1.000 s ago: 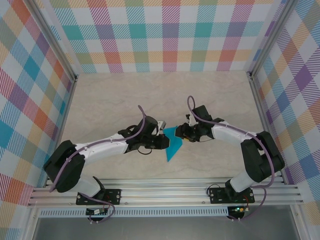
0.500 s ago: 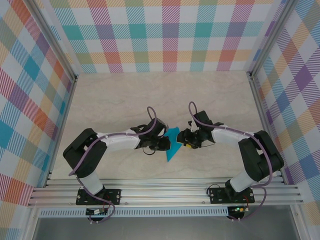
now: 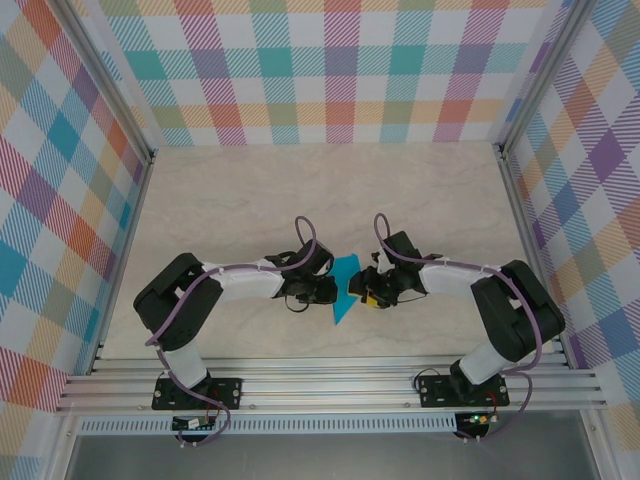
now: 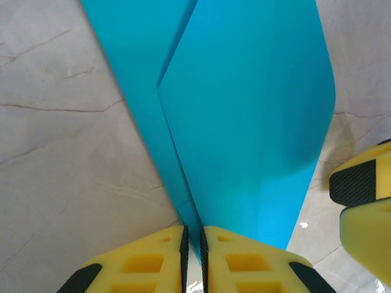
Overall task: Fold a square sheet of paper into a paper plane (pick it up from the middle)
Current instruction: Turn over the paper at the center of the table.
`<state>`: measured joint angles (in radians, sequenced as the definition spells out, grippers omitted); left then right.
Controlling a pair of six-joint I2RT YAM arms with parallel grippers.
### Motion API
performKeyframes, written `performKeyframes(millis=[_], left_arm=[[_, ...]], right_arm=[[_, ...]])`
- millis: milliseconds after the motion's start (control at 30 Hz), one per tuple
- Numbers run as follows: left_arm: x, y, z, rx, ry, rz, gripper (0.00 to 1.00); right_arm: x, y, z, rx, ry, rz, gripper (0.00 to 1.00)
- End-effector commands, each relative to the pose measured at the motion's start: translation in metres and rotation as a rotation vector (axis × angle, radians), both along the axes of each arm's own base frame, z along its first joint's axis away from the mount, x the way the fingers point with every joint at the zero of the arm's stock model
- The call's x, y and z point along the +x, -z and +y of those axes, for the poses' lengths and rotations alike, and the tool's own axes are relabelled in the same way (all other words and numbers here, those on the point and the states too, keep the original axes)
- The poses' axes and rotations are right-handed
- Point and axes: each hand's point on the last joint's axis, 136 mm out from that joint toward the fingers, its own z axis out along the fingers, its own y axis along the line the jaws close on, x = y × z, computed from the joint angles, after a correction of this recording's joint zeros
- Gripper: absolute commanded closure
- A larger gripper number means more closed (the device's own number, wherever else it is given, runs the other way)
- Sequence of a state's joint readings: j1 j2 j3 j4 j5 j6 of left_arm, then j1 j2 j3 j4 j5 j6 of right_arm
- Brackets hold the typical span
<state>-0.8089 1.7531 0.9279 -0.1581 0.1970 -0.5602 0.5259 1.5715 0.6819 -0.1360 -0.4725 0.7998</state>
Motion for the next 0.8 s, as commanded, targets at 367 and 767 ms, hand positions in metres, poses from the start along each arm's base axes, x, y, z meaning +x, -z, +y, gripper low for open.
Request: performKeyframes(millis=[367,767], left_arm=[[0.004,-0.034,0.01,-0.033,-0.047,-0.075,0.78],[0.005,-0.048,-0.01,-0.093,-0.017,-0.124,0.59]], right_arm=[[0.013,-0.004,-0.016,-0.123,0.085,-0.037,0.53],[0.024,-0.014,-0.034,-0.152,0.149,-0.081,0.48]])
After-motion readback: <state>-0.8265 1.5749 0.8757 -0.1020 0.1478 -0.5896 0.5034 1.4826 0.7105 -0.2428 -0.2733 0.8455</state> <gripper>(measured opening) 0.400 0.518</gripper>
